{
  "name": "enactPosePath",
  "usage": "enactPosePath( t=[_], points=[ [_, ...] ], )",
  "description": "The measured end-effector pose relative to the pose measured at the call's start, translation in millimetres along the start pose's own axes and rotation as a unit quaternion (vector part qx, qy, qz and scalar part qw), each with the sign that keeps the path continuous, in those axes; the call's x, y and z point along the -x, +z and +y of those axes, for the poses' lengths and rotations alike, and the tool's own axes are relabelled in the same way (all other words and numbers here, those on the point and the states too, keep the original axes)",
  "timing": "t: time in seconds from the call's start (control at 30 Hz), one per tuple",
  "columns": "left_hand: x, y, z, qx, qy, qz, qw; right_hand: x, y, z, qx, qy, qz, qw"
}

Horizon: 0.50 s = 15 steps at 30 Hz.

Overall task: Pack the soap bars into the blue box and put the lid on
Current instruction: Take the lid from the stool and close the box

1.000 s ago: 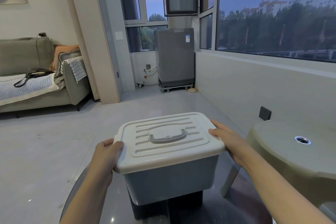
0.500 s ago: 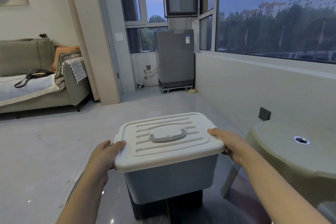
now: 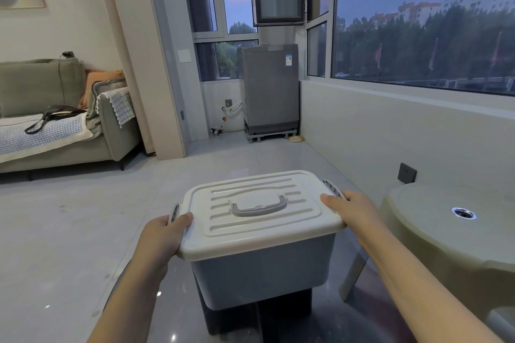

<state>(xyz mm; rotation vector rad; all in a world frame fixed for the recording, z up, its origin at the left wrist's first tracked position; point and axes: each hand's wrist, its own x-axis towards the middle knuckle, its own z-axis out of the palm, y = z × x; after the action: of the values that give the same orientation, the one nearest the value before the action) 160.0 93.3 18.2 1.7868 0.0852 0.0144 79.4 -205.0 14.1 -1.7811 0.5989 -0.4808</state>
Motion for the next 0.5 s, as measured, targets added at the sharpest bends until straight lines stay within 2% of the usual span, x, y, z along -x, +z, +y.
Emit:
enactPosePath(
  t=[0.5],
  points=[
    [-15.7, -8.5, -1.9, -0.069, 0.044, 0.017, 0.997, 9.3, 10.7, -3.0, 0.022, -0.030, 0.016, 0.999]
  ],
)
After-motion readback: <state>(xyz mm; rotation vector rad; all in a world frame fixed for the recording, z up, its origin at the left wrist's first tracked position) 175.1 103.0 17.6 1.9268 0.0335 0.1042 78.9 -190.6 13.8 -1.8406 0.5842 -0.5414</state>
